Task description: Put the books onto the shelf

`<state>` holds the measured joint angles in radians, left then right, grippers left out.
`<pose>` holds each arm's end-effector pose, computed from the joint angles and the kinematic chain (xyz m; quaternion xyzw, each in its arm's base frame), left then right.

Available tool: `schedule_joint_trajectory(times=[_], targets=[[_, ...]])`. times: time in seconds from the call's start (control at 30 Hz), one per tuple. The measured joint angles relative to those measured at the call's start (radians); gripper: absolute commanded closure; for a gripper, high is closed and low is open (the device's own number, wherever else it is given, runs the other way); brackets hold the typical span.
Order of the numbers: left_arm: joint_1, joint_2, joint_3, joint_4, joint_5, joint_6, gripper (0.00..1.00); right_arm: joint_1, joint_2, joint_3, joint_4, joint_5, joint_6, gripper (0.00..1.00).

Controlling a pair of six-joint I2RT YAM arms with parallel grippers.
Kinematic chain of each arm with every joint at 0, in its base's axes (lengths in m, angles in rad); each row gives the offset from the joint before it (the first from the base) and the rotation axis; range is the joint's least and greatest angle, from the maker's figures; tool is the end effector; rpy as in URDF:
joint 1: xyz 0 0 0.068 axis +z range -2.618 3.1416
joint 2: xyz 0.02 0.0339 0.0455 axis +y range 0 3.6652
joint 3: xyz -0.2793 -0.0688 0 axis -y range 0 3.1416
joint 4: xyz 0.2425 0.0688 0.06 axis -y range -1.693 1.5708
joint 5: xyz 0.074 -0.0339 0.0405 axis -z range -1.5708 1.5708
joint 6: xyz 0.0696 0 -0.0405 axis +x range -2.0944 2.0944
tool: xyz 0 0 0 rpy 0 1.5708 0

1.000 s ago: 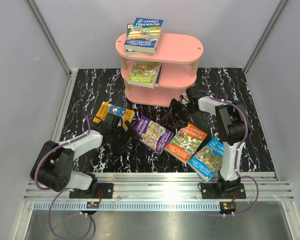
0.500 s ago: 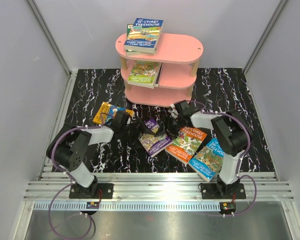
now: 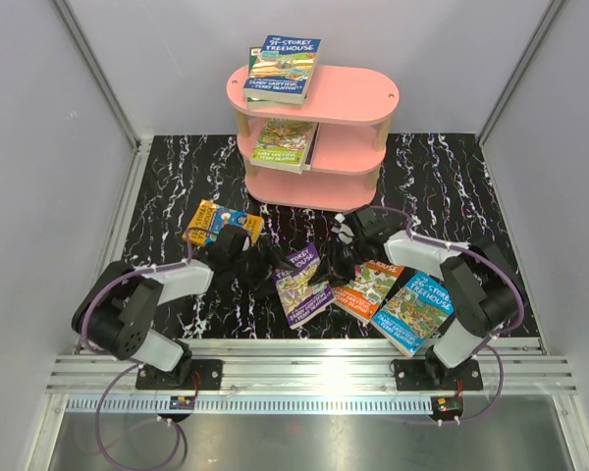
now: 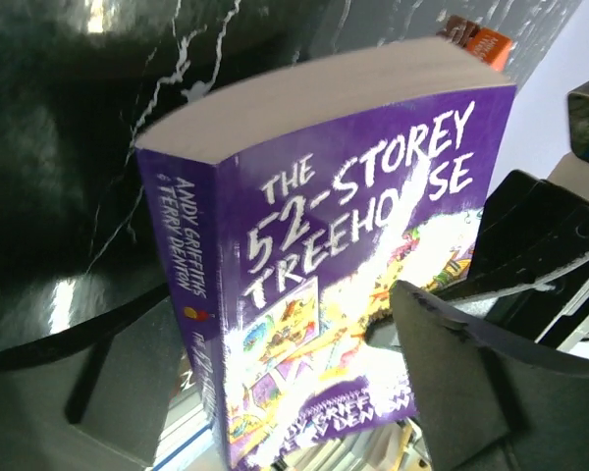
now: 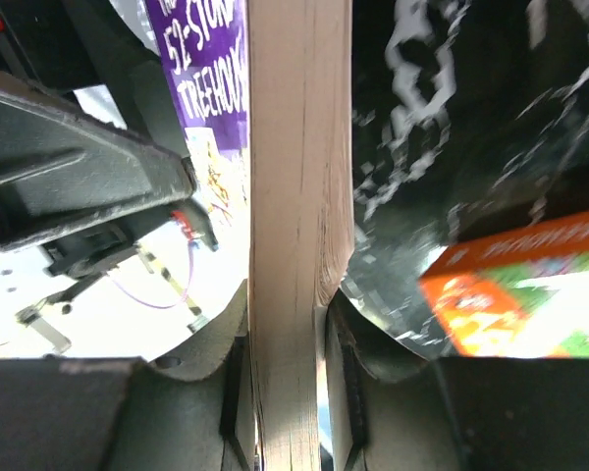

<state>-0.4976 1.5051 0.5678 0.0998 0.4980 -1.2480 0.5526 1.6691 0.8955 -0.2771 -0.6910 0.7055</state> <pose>0.2337 -0.1648 0.1319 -0.2494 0.8742 -0.4140 0.0470 0.2544 0.2090 0.1542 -0.0174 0.9133 0.4070 0.0031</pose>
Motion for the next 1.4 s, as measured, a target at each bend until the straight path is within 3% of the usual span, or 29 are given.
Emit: schedule_joint_trajectory(times=[0.03, 0.2, 0.23, 0.33, 0.43, 0.5, 0.57, 0.6, 0.63, 0.77, 0.8, 0.9, 0.93, 1.03, 1.07, 1.17, 1.2, 1.4], targets=[[0.001, -0.023, -0.008, -0.005, -0.008, 0.001, 0.29, 0.002, -0.012, -0.003, -0.003, -0.006, 0.015, 1.00], [0.007, -0.096, -0.030, -0.033, -0.044, 0.006, 0.50, 0.001, -0.061, -0.004, 0.001, -0.016, 0.084, 1.00], [0.007, -0.099, -0.030, -0.034, -0.047, 0.005, 0.60, 0.000, -0.067, -0.004, 0.003, -0.018, 0.100, 1.00], [0.008, -0.099, -0.030, -0.024, -0.052, -0.005, 0.64, -0.003, -0.079, -0.007, 0.002, -0.017, 0.139, 1.00], [-0.001, -0.099, -0.032, 0.006, -0.055, -0.024, 0.64, -0.010, -0.112, -0.017, -0.002, -0.007, 0.177, 1.00], [-0.015, -0.104, -0.032, 0.024, -0.058, -0.040, 0.57, -0.011, -0.146, -0.024, -0.008, 0.002, 0.195, 1.00], [-0.026, -0.126, -0.033, 0.029, -0.067, -0.056, 0.43, -0.012, -0.187, -0.030, -0.014, 0.013, 0.213, 1.00], [-0.030, -0.146, -0.035, 0.031, -0.069, -0.070, 0.29, -0.012, -0.206, -0.032, -0.014, 0.017, 0.220, 1.00], [-0.035, -0.164, -0.036, 0.034, -0.067, -0.080, 0.25, -0.011, -0.222, -0.032, -0.013, 0.018, 0.225, 1.00], [-0.071, -0.270, -0.039, 0.074, -0.042, -0.127, 0.24, 0.000, -0.246, -0.032, 0.030, 0.014, 0.245, 1.00], [-0.073, -0.292, -0.042, 0.076, -0.042, -0.134, 0.28, -0.001, -0.249, -0.032, 0.031, 0.010, 0.250, 1.00], [-0.070, -0.334, -0.056, 0.071, -0.050, -0.148, 0.58, -0.001, -0.256, -0.032, 0.053, -0.001, 0.265, 1.00], [-0.070, -0.341, -0.063, 0.063, -0.052, -0.150, 0.76, -0.002, -0.259, -0.032, 0.058, -0.005, 0.269, 1.00], [-0.070, -0.355, -0.067, 0.082, -0.050, -0.162, 1.00, -0.002, -0.262, -0.035, 0.056, -0.005, 0.281, 1.00], [-0.070, -0.359, -0.067, 0.078, -0.050, -0.164, 1.00, -0.003, -0.263, -0.036, 0.061, -0.007, 0.285, 0.88], [-0.070, -0.365, -0.065, 0.072, -0.050, -0.164, 1.00, -0.003, -0.271, -0.035, 0.058, -0.006, 0.287, 0.14], [-0.066, -0.371, -0.058, 0.067, -0.050, -0.167, 1.00, -0.003, -0.274, -0.035, 0.045, -0.005, 0.286, 0.00], [-0.014, -0.377, 0.108, -0.063, 0.022, -0.071, 1.00, 0.001, -0.328, 0.017, -0.043, -0.006, 0.214, 0.00]])
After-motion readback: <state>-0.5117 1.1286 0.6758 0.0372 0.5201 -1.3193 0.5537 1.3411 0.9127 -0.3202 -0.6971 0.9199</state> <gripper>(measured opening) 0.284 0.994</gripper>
